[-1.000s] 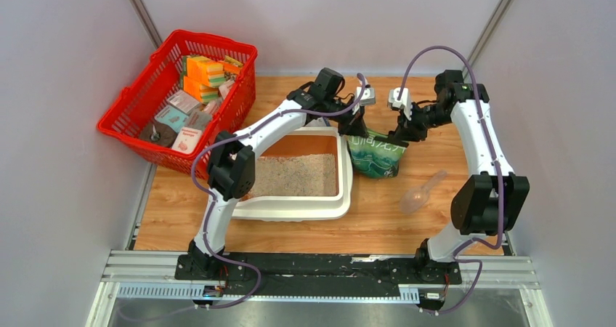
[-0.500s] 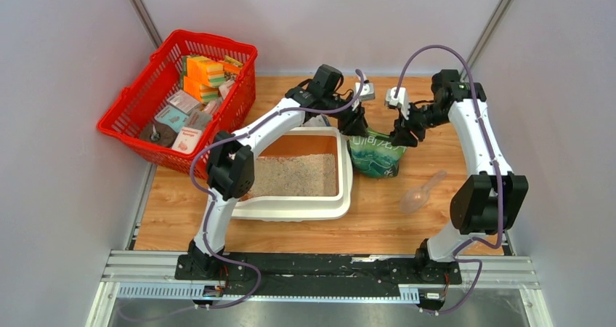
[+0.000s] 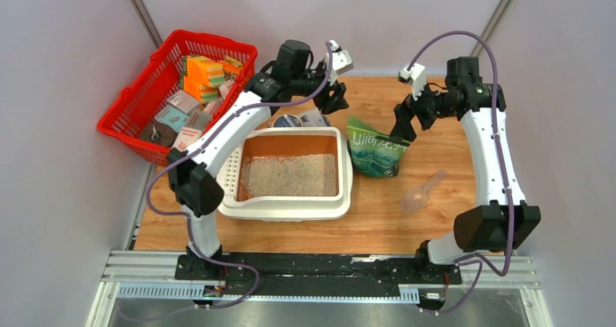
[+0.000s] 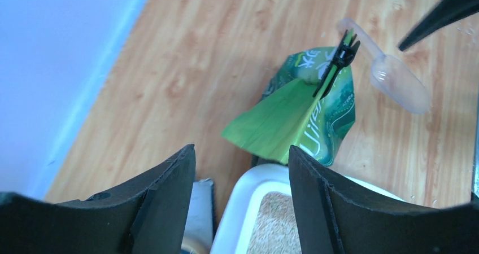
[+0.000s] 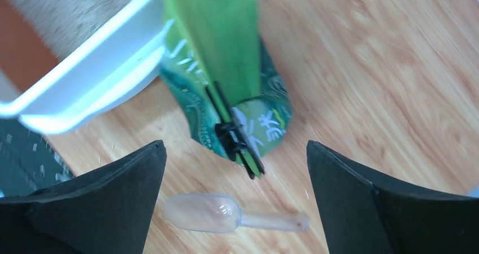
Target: Fill the litter box with clean litter
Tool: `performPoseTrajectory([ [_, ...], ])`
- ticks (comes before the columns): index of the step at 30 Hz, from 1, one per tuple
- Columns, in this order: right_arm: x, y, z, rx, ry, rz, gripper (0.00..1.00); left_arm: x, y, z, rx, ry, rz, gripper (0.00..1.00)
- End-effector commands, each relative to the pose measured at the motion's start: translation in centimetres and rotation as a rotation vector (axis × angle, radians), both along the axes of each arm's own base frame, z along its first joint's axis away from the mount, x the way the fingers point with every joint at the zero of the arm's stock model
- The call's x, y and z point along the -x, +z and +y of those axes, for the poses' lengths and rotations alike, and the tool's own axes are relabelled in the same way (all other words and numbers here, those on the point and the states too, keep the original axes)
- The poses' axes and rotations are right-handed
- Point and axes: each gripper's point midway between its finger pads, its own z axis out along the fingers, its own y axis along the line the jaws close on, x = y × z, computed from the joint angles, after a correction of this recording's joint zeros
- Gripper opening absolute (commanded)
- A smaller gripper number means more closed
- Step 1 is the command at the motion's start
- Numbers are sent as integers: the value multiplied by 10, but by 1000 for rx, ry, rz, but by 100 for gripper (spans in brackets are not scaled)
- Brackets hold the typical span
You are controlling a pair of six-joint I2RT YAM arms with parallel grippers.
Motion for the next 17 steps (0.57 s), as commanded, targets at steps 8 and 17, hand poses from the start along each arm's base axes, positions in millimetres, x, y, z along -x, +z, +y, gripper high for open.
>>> performPoseTrajectory([
  [8,-49,78,-122,82,-1088,-274,100,50,35,125,-225,337,49,70],
  [17,-19,133,-122,-9,-1111,-408,100,68,82,194,-152,508,-105,73],
])
